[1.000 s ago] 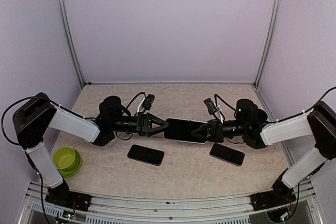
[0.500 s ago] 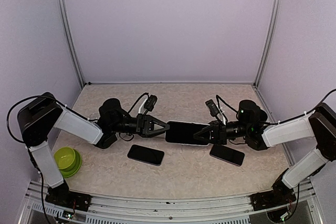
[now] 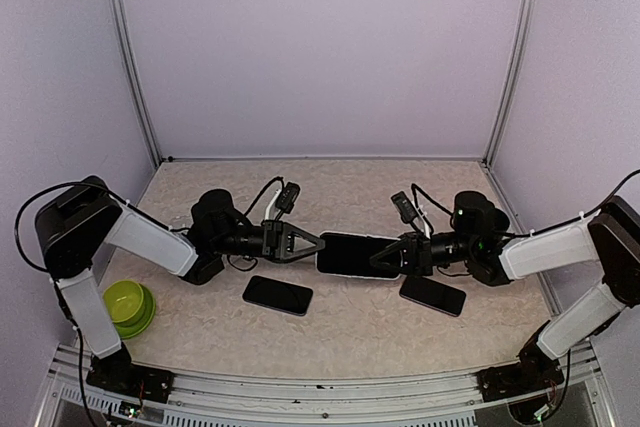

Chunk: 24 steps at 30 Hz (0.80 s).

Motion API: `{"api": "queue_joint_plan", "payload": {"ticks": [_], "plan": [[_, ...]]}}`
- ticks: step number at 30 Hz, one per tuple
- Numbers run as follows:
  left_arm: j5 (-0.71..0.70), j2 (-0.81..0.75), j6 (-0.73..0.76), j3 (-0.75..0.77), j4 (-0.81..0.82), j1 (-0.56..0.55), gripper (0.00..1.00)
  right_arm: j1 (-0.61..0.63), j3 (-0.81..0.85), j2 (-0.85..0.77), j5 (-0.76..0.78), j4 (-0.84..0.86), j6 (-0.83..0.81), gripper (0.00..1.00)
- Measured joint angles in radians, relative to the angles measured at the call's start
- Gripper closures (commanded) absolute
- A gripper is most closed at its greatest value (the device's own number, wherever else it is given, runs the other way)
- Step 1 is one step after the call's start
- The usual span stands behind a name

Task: Put the phone into the phone case
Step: Press the corner of the phone case at the bottom left corner of the phone case.

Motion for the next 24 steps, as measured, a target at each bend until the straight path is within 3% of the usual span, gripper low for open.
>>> {"api": "queue_joint_plan", "payload": {"ticks": [4, 9, 19, 24], "plan": [[-0.069, -0.056, 0.092, 0.000, -0.136, -0.010, 0.71, 0.000, 0.000, -0.017, 0.021, -0.038, -0.019, 1.00], [-0.075, -0.086, 0.104, 0.001, -0.172, -0.014, 0.58, 0.000, 0.000, -0.063, 0.023, -0.068, -0.084, 1.00], [-0.006, -0.057, 0.016, 0.001, -0.066, -0.015, 0.53, 0.005, 0.000, -0.084, 0.006, -0.106, -0.158, 1.00], [0.018, -0.039, 0.006, 0.016, -0.051, -0.027, 0.62, 0.021, 0.000, -0.084, 0.002, -0.112, -0.164, 1.00]]}}
